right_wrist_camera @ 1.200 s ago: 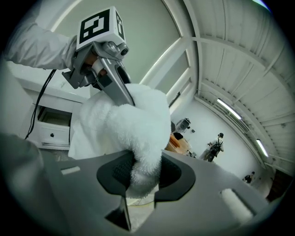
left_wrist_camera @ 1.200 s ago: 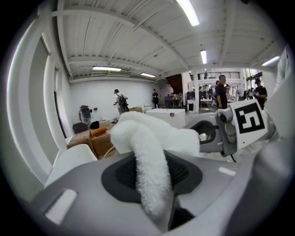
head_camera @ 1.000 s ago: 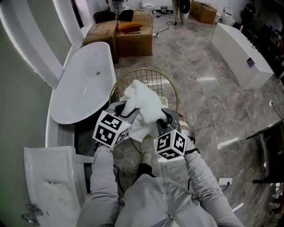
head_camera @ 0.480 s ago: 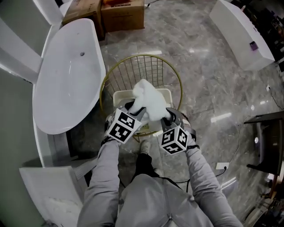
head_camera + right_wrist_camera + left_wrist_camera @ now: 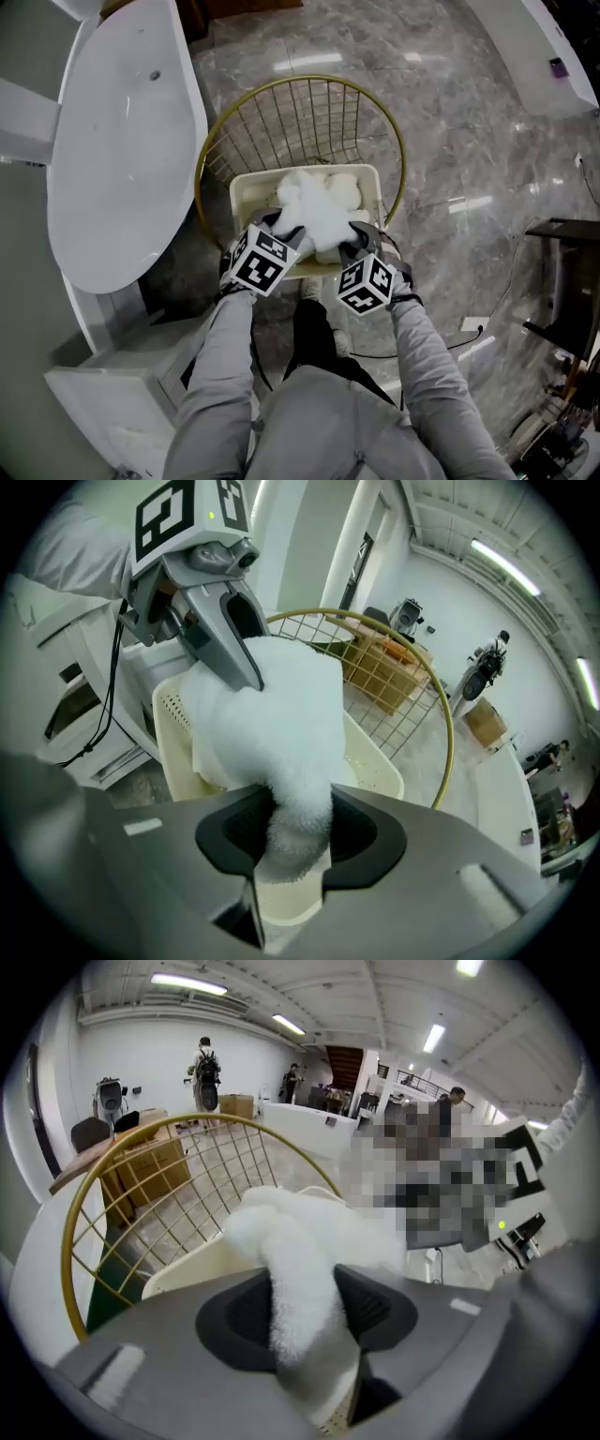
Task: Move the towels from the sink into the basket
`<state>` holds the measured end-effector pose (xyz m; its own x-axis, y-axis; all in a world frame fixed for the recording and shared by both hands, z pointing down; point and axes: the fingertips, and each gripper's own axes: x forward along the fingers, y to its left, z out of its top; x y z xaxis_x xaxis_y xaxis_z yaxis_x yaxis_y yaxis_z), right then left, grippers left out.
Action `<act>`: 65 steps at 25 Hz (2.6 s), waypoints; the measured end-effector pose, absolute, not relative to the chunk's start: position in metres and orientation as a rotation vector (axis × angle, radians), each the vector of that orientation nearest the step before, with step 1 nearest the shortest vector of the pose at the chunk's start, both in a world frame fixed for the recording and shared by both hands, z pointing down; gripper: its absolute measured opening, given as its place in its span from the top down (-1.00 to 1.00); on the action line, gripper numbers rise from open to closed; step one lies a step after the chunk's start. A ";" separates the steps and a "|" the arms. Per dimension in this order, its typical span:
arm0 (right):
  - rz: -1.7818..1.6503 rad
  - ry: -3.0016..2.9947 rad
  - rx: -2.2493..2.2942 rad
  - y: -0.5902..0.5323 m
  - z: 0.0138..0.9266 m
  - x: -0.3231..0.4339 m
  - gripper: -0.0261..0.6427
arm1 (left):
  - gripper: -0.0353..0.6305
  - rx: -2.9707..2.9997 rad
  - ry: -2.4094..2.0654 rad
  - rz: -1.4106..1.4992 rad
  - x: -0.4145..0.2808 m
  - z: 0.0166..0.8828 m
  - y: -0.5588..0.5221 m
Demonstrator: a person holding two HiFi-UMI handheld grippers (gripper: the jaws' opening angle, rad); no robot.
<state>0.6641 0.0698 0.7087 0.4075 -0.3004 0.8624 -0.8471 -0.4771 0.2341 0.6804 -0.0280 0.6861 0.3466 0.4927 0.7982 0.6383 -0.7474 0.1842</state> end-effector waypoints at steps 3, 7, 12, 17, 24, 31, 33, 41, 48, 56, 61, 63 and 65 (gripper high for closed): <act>1.121 -0.974 2.005 0.074 0.720 0.667 0.50 | 0.08 -2.428 -1.043 -1.423 0.683 0.697 -0.033; 1.191 -0.962 2.062 0.091 0.721 0.671 0.39 | -0.02 -2.424 -1.008 -1.450 0.685 0.699 -0.038; 1.180 -0.948 2.119 0.101 0.710 0.672 0.39 | -0.06 -2.464 -0.939 -1.449 0.684 0.688 -0.051; 1.120 -0.966 2.146 0.103 0.688 0.653 0.39 | -0.06 -2.481 -0.875 -1.413 0.664 0.668 -0.054; 0.998 -0.972 2.214 0.108 0.651 0.625 0.39 | -0.06 -2.559 -0.774 -1.307 0.629 0.626 -0.047; 0.851 -0.950 2.411 0.126 0.598 0.616 0.39 | -0.06 -2.668 -0.613 -1.181 0.598 0.577 -0.042; 0.799 -0.947 2.456 0.134 0.583 0.610 0.39 | -0.06 -2.683 -0.564 -1.125 0.586 0.565 -0.039; 0.659 -0.946 2.564 0.165 0.540 0.553 0.39 | -0.06 -2.770 -0.396 -0.925 0.509 0.513 -0.023; 0.536 -0.964 2.642 0.183 0.495 0.515 0.39 | -0.06 -2.820 -0.287 -0.808 0.454 0.479 -0.008; 0.417 -1.047 2.745 0.179 0.458 0.472 0.39 | -0.05 -2.875 -0.114 -0.747 0.384 0.464 -0.020; 0.382 -1.186 2.718 0.138 0.449 0.444 0.39 | -0.05 -2.923 0.084 -0.737 0.326 0.459 -0.059; 0.369 -1.250 2.696 0.115 0.447 0.433 0.39 | -0.05 -2.938 0.183 -0.727 0.300 0.455 -0.080; 0.356 -1.321 2.665 0.087 0.444 0.422 0.39 | -0.05 -2.961 0.292 -0.711 0.272 0.450 -0.105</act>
